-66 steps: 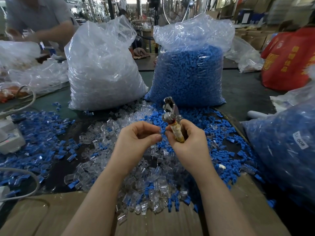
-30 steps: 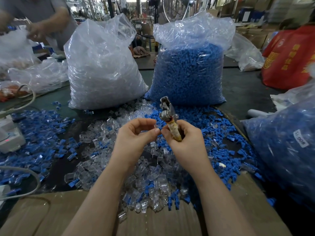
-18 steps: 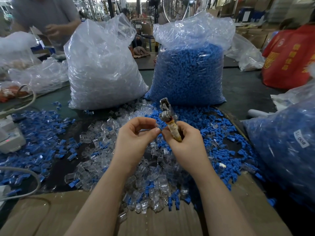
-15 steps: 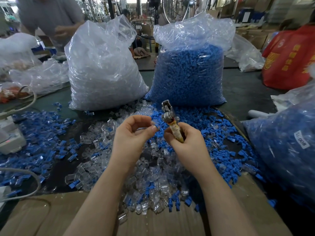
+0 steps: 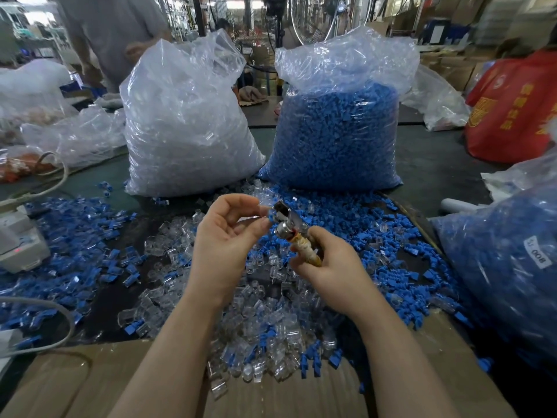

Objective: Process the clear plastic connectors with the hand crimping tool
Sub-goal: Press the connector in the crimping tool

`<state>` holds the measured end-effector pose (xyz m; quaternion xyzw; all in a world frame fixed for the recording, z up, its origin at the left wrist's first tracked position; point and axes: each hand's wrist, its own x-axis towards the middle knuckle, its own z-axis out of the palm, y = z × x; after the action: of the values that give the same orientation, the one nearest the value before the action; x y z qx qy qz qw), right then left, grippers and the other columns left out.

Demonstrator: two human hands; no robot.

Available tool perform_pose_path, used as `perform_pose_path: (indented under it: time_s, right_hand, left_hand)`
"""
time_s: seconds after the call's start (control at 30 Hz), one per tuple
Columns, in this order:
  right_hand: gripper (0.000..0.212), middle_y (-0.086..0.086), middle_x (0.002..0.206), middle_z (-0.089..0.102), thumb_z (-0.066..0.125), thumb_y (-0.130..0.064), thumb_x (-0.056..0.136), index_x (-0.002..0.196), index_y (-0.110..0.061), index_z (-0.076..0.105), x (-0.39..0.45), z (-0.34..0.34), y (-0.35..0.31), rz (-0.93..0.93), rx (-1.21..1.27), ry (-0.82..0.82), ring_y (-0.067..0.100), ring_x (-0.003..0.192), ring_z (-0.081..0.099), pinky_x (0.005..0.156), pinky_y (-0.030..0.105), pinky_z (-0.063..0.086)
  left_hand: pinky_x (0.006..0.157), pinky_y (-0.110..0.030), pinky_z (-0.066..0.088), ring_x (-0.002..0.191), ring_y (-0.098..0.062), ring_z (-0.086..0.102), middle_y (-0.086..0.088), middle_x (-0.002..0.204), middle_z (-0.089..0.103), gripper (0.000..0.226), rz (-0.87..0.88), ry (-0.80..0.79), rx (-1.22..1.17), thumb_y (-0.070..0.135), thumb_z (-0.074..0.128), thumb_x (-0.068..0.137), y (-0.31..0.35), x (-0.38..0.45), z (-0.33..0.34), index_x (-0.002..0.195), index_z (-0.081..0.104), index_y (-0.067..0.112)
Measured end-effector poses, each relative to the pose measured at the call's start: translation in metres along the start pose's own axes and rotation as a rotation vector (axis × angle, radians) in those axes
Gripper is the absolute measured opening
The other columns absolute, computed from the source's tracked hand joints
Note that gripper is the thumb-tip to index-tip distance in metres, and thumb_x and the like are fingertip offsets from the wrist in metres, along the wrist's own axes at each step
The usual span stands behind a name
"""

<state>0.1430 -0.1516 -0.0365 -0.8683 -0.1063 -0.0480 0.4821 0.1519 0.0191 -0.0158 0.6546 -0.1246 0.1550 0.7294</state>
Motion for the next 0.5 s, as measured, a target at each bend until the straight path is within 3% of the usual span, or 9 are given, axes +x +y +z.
perform_pose_path:
  time_s: [0.23,0.5]
  right_hand:
    - [0.011,-0.006,0.080,0.062,0.066,-0.027,0.087,0.092,-0.026,0.056,-0.0016,-0.0002,-0.0016,-0.013,-0.070,-0.011,0.022,0.073,0.058,0.069,0.049,0.052]
    - [0.006,0.000,0.068,0.059,0.058,-0.015,0.077,0.079,-0.020,0.056,-0.0032,0.0010,0.0009,-0.014,-0.157,0.045,0.028,0.066,0.053,0.062,0.048,0.048]
  left_hand:
    - [0.078,-0.019,0.055,0.088,-0.006,0.070,0.006,0.087,0.074,0.030,0.012,-0.004,-0.012,0.008,0.073,0.073,0.0020,-0.0011,0.0003,0.100,0.062,0.012]
    - [0.076,-0.019,0.055,0.085,-0.008,0.071,0.003,0.088,0.075,0.030,-0.023,-0.011,-0.011,-0.004,0.071,0.079,0.0014,-0.0009,-0.0007,0.103,0.062,0.012]
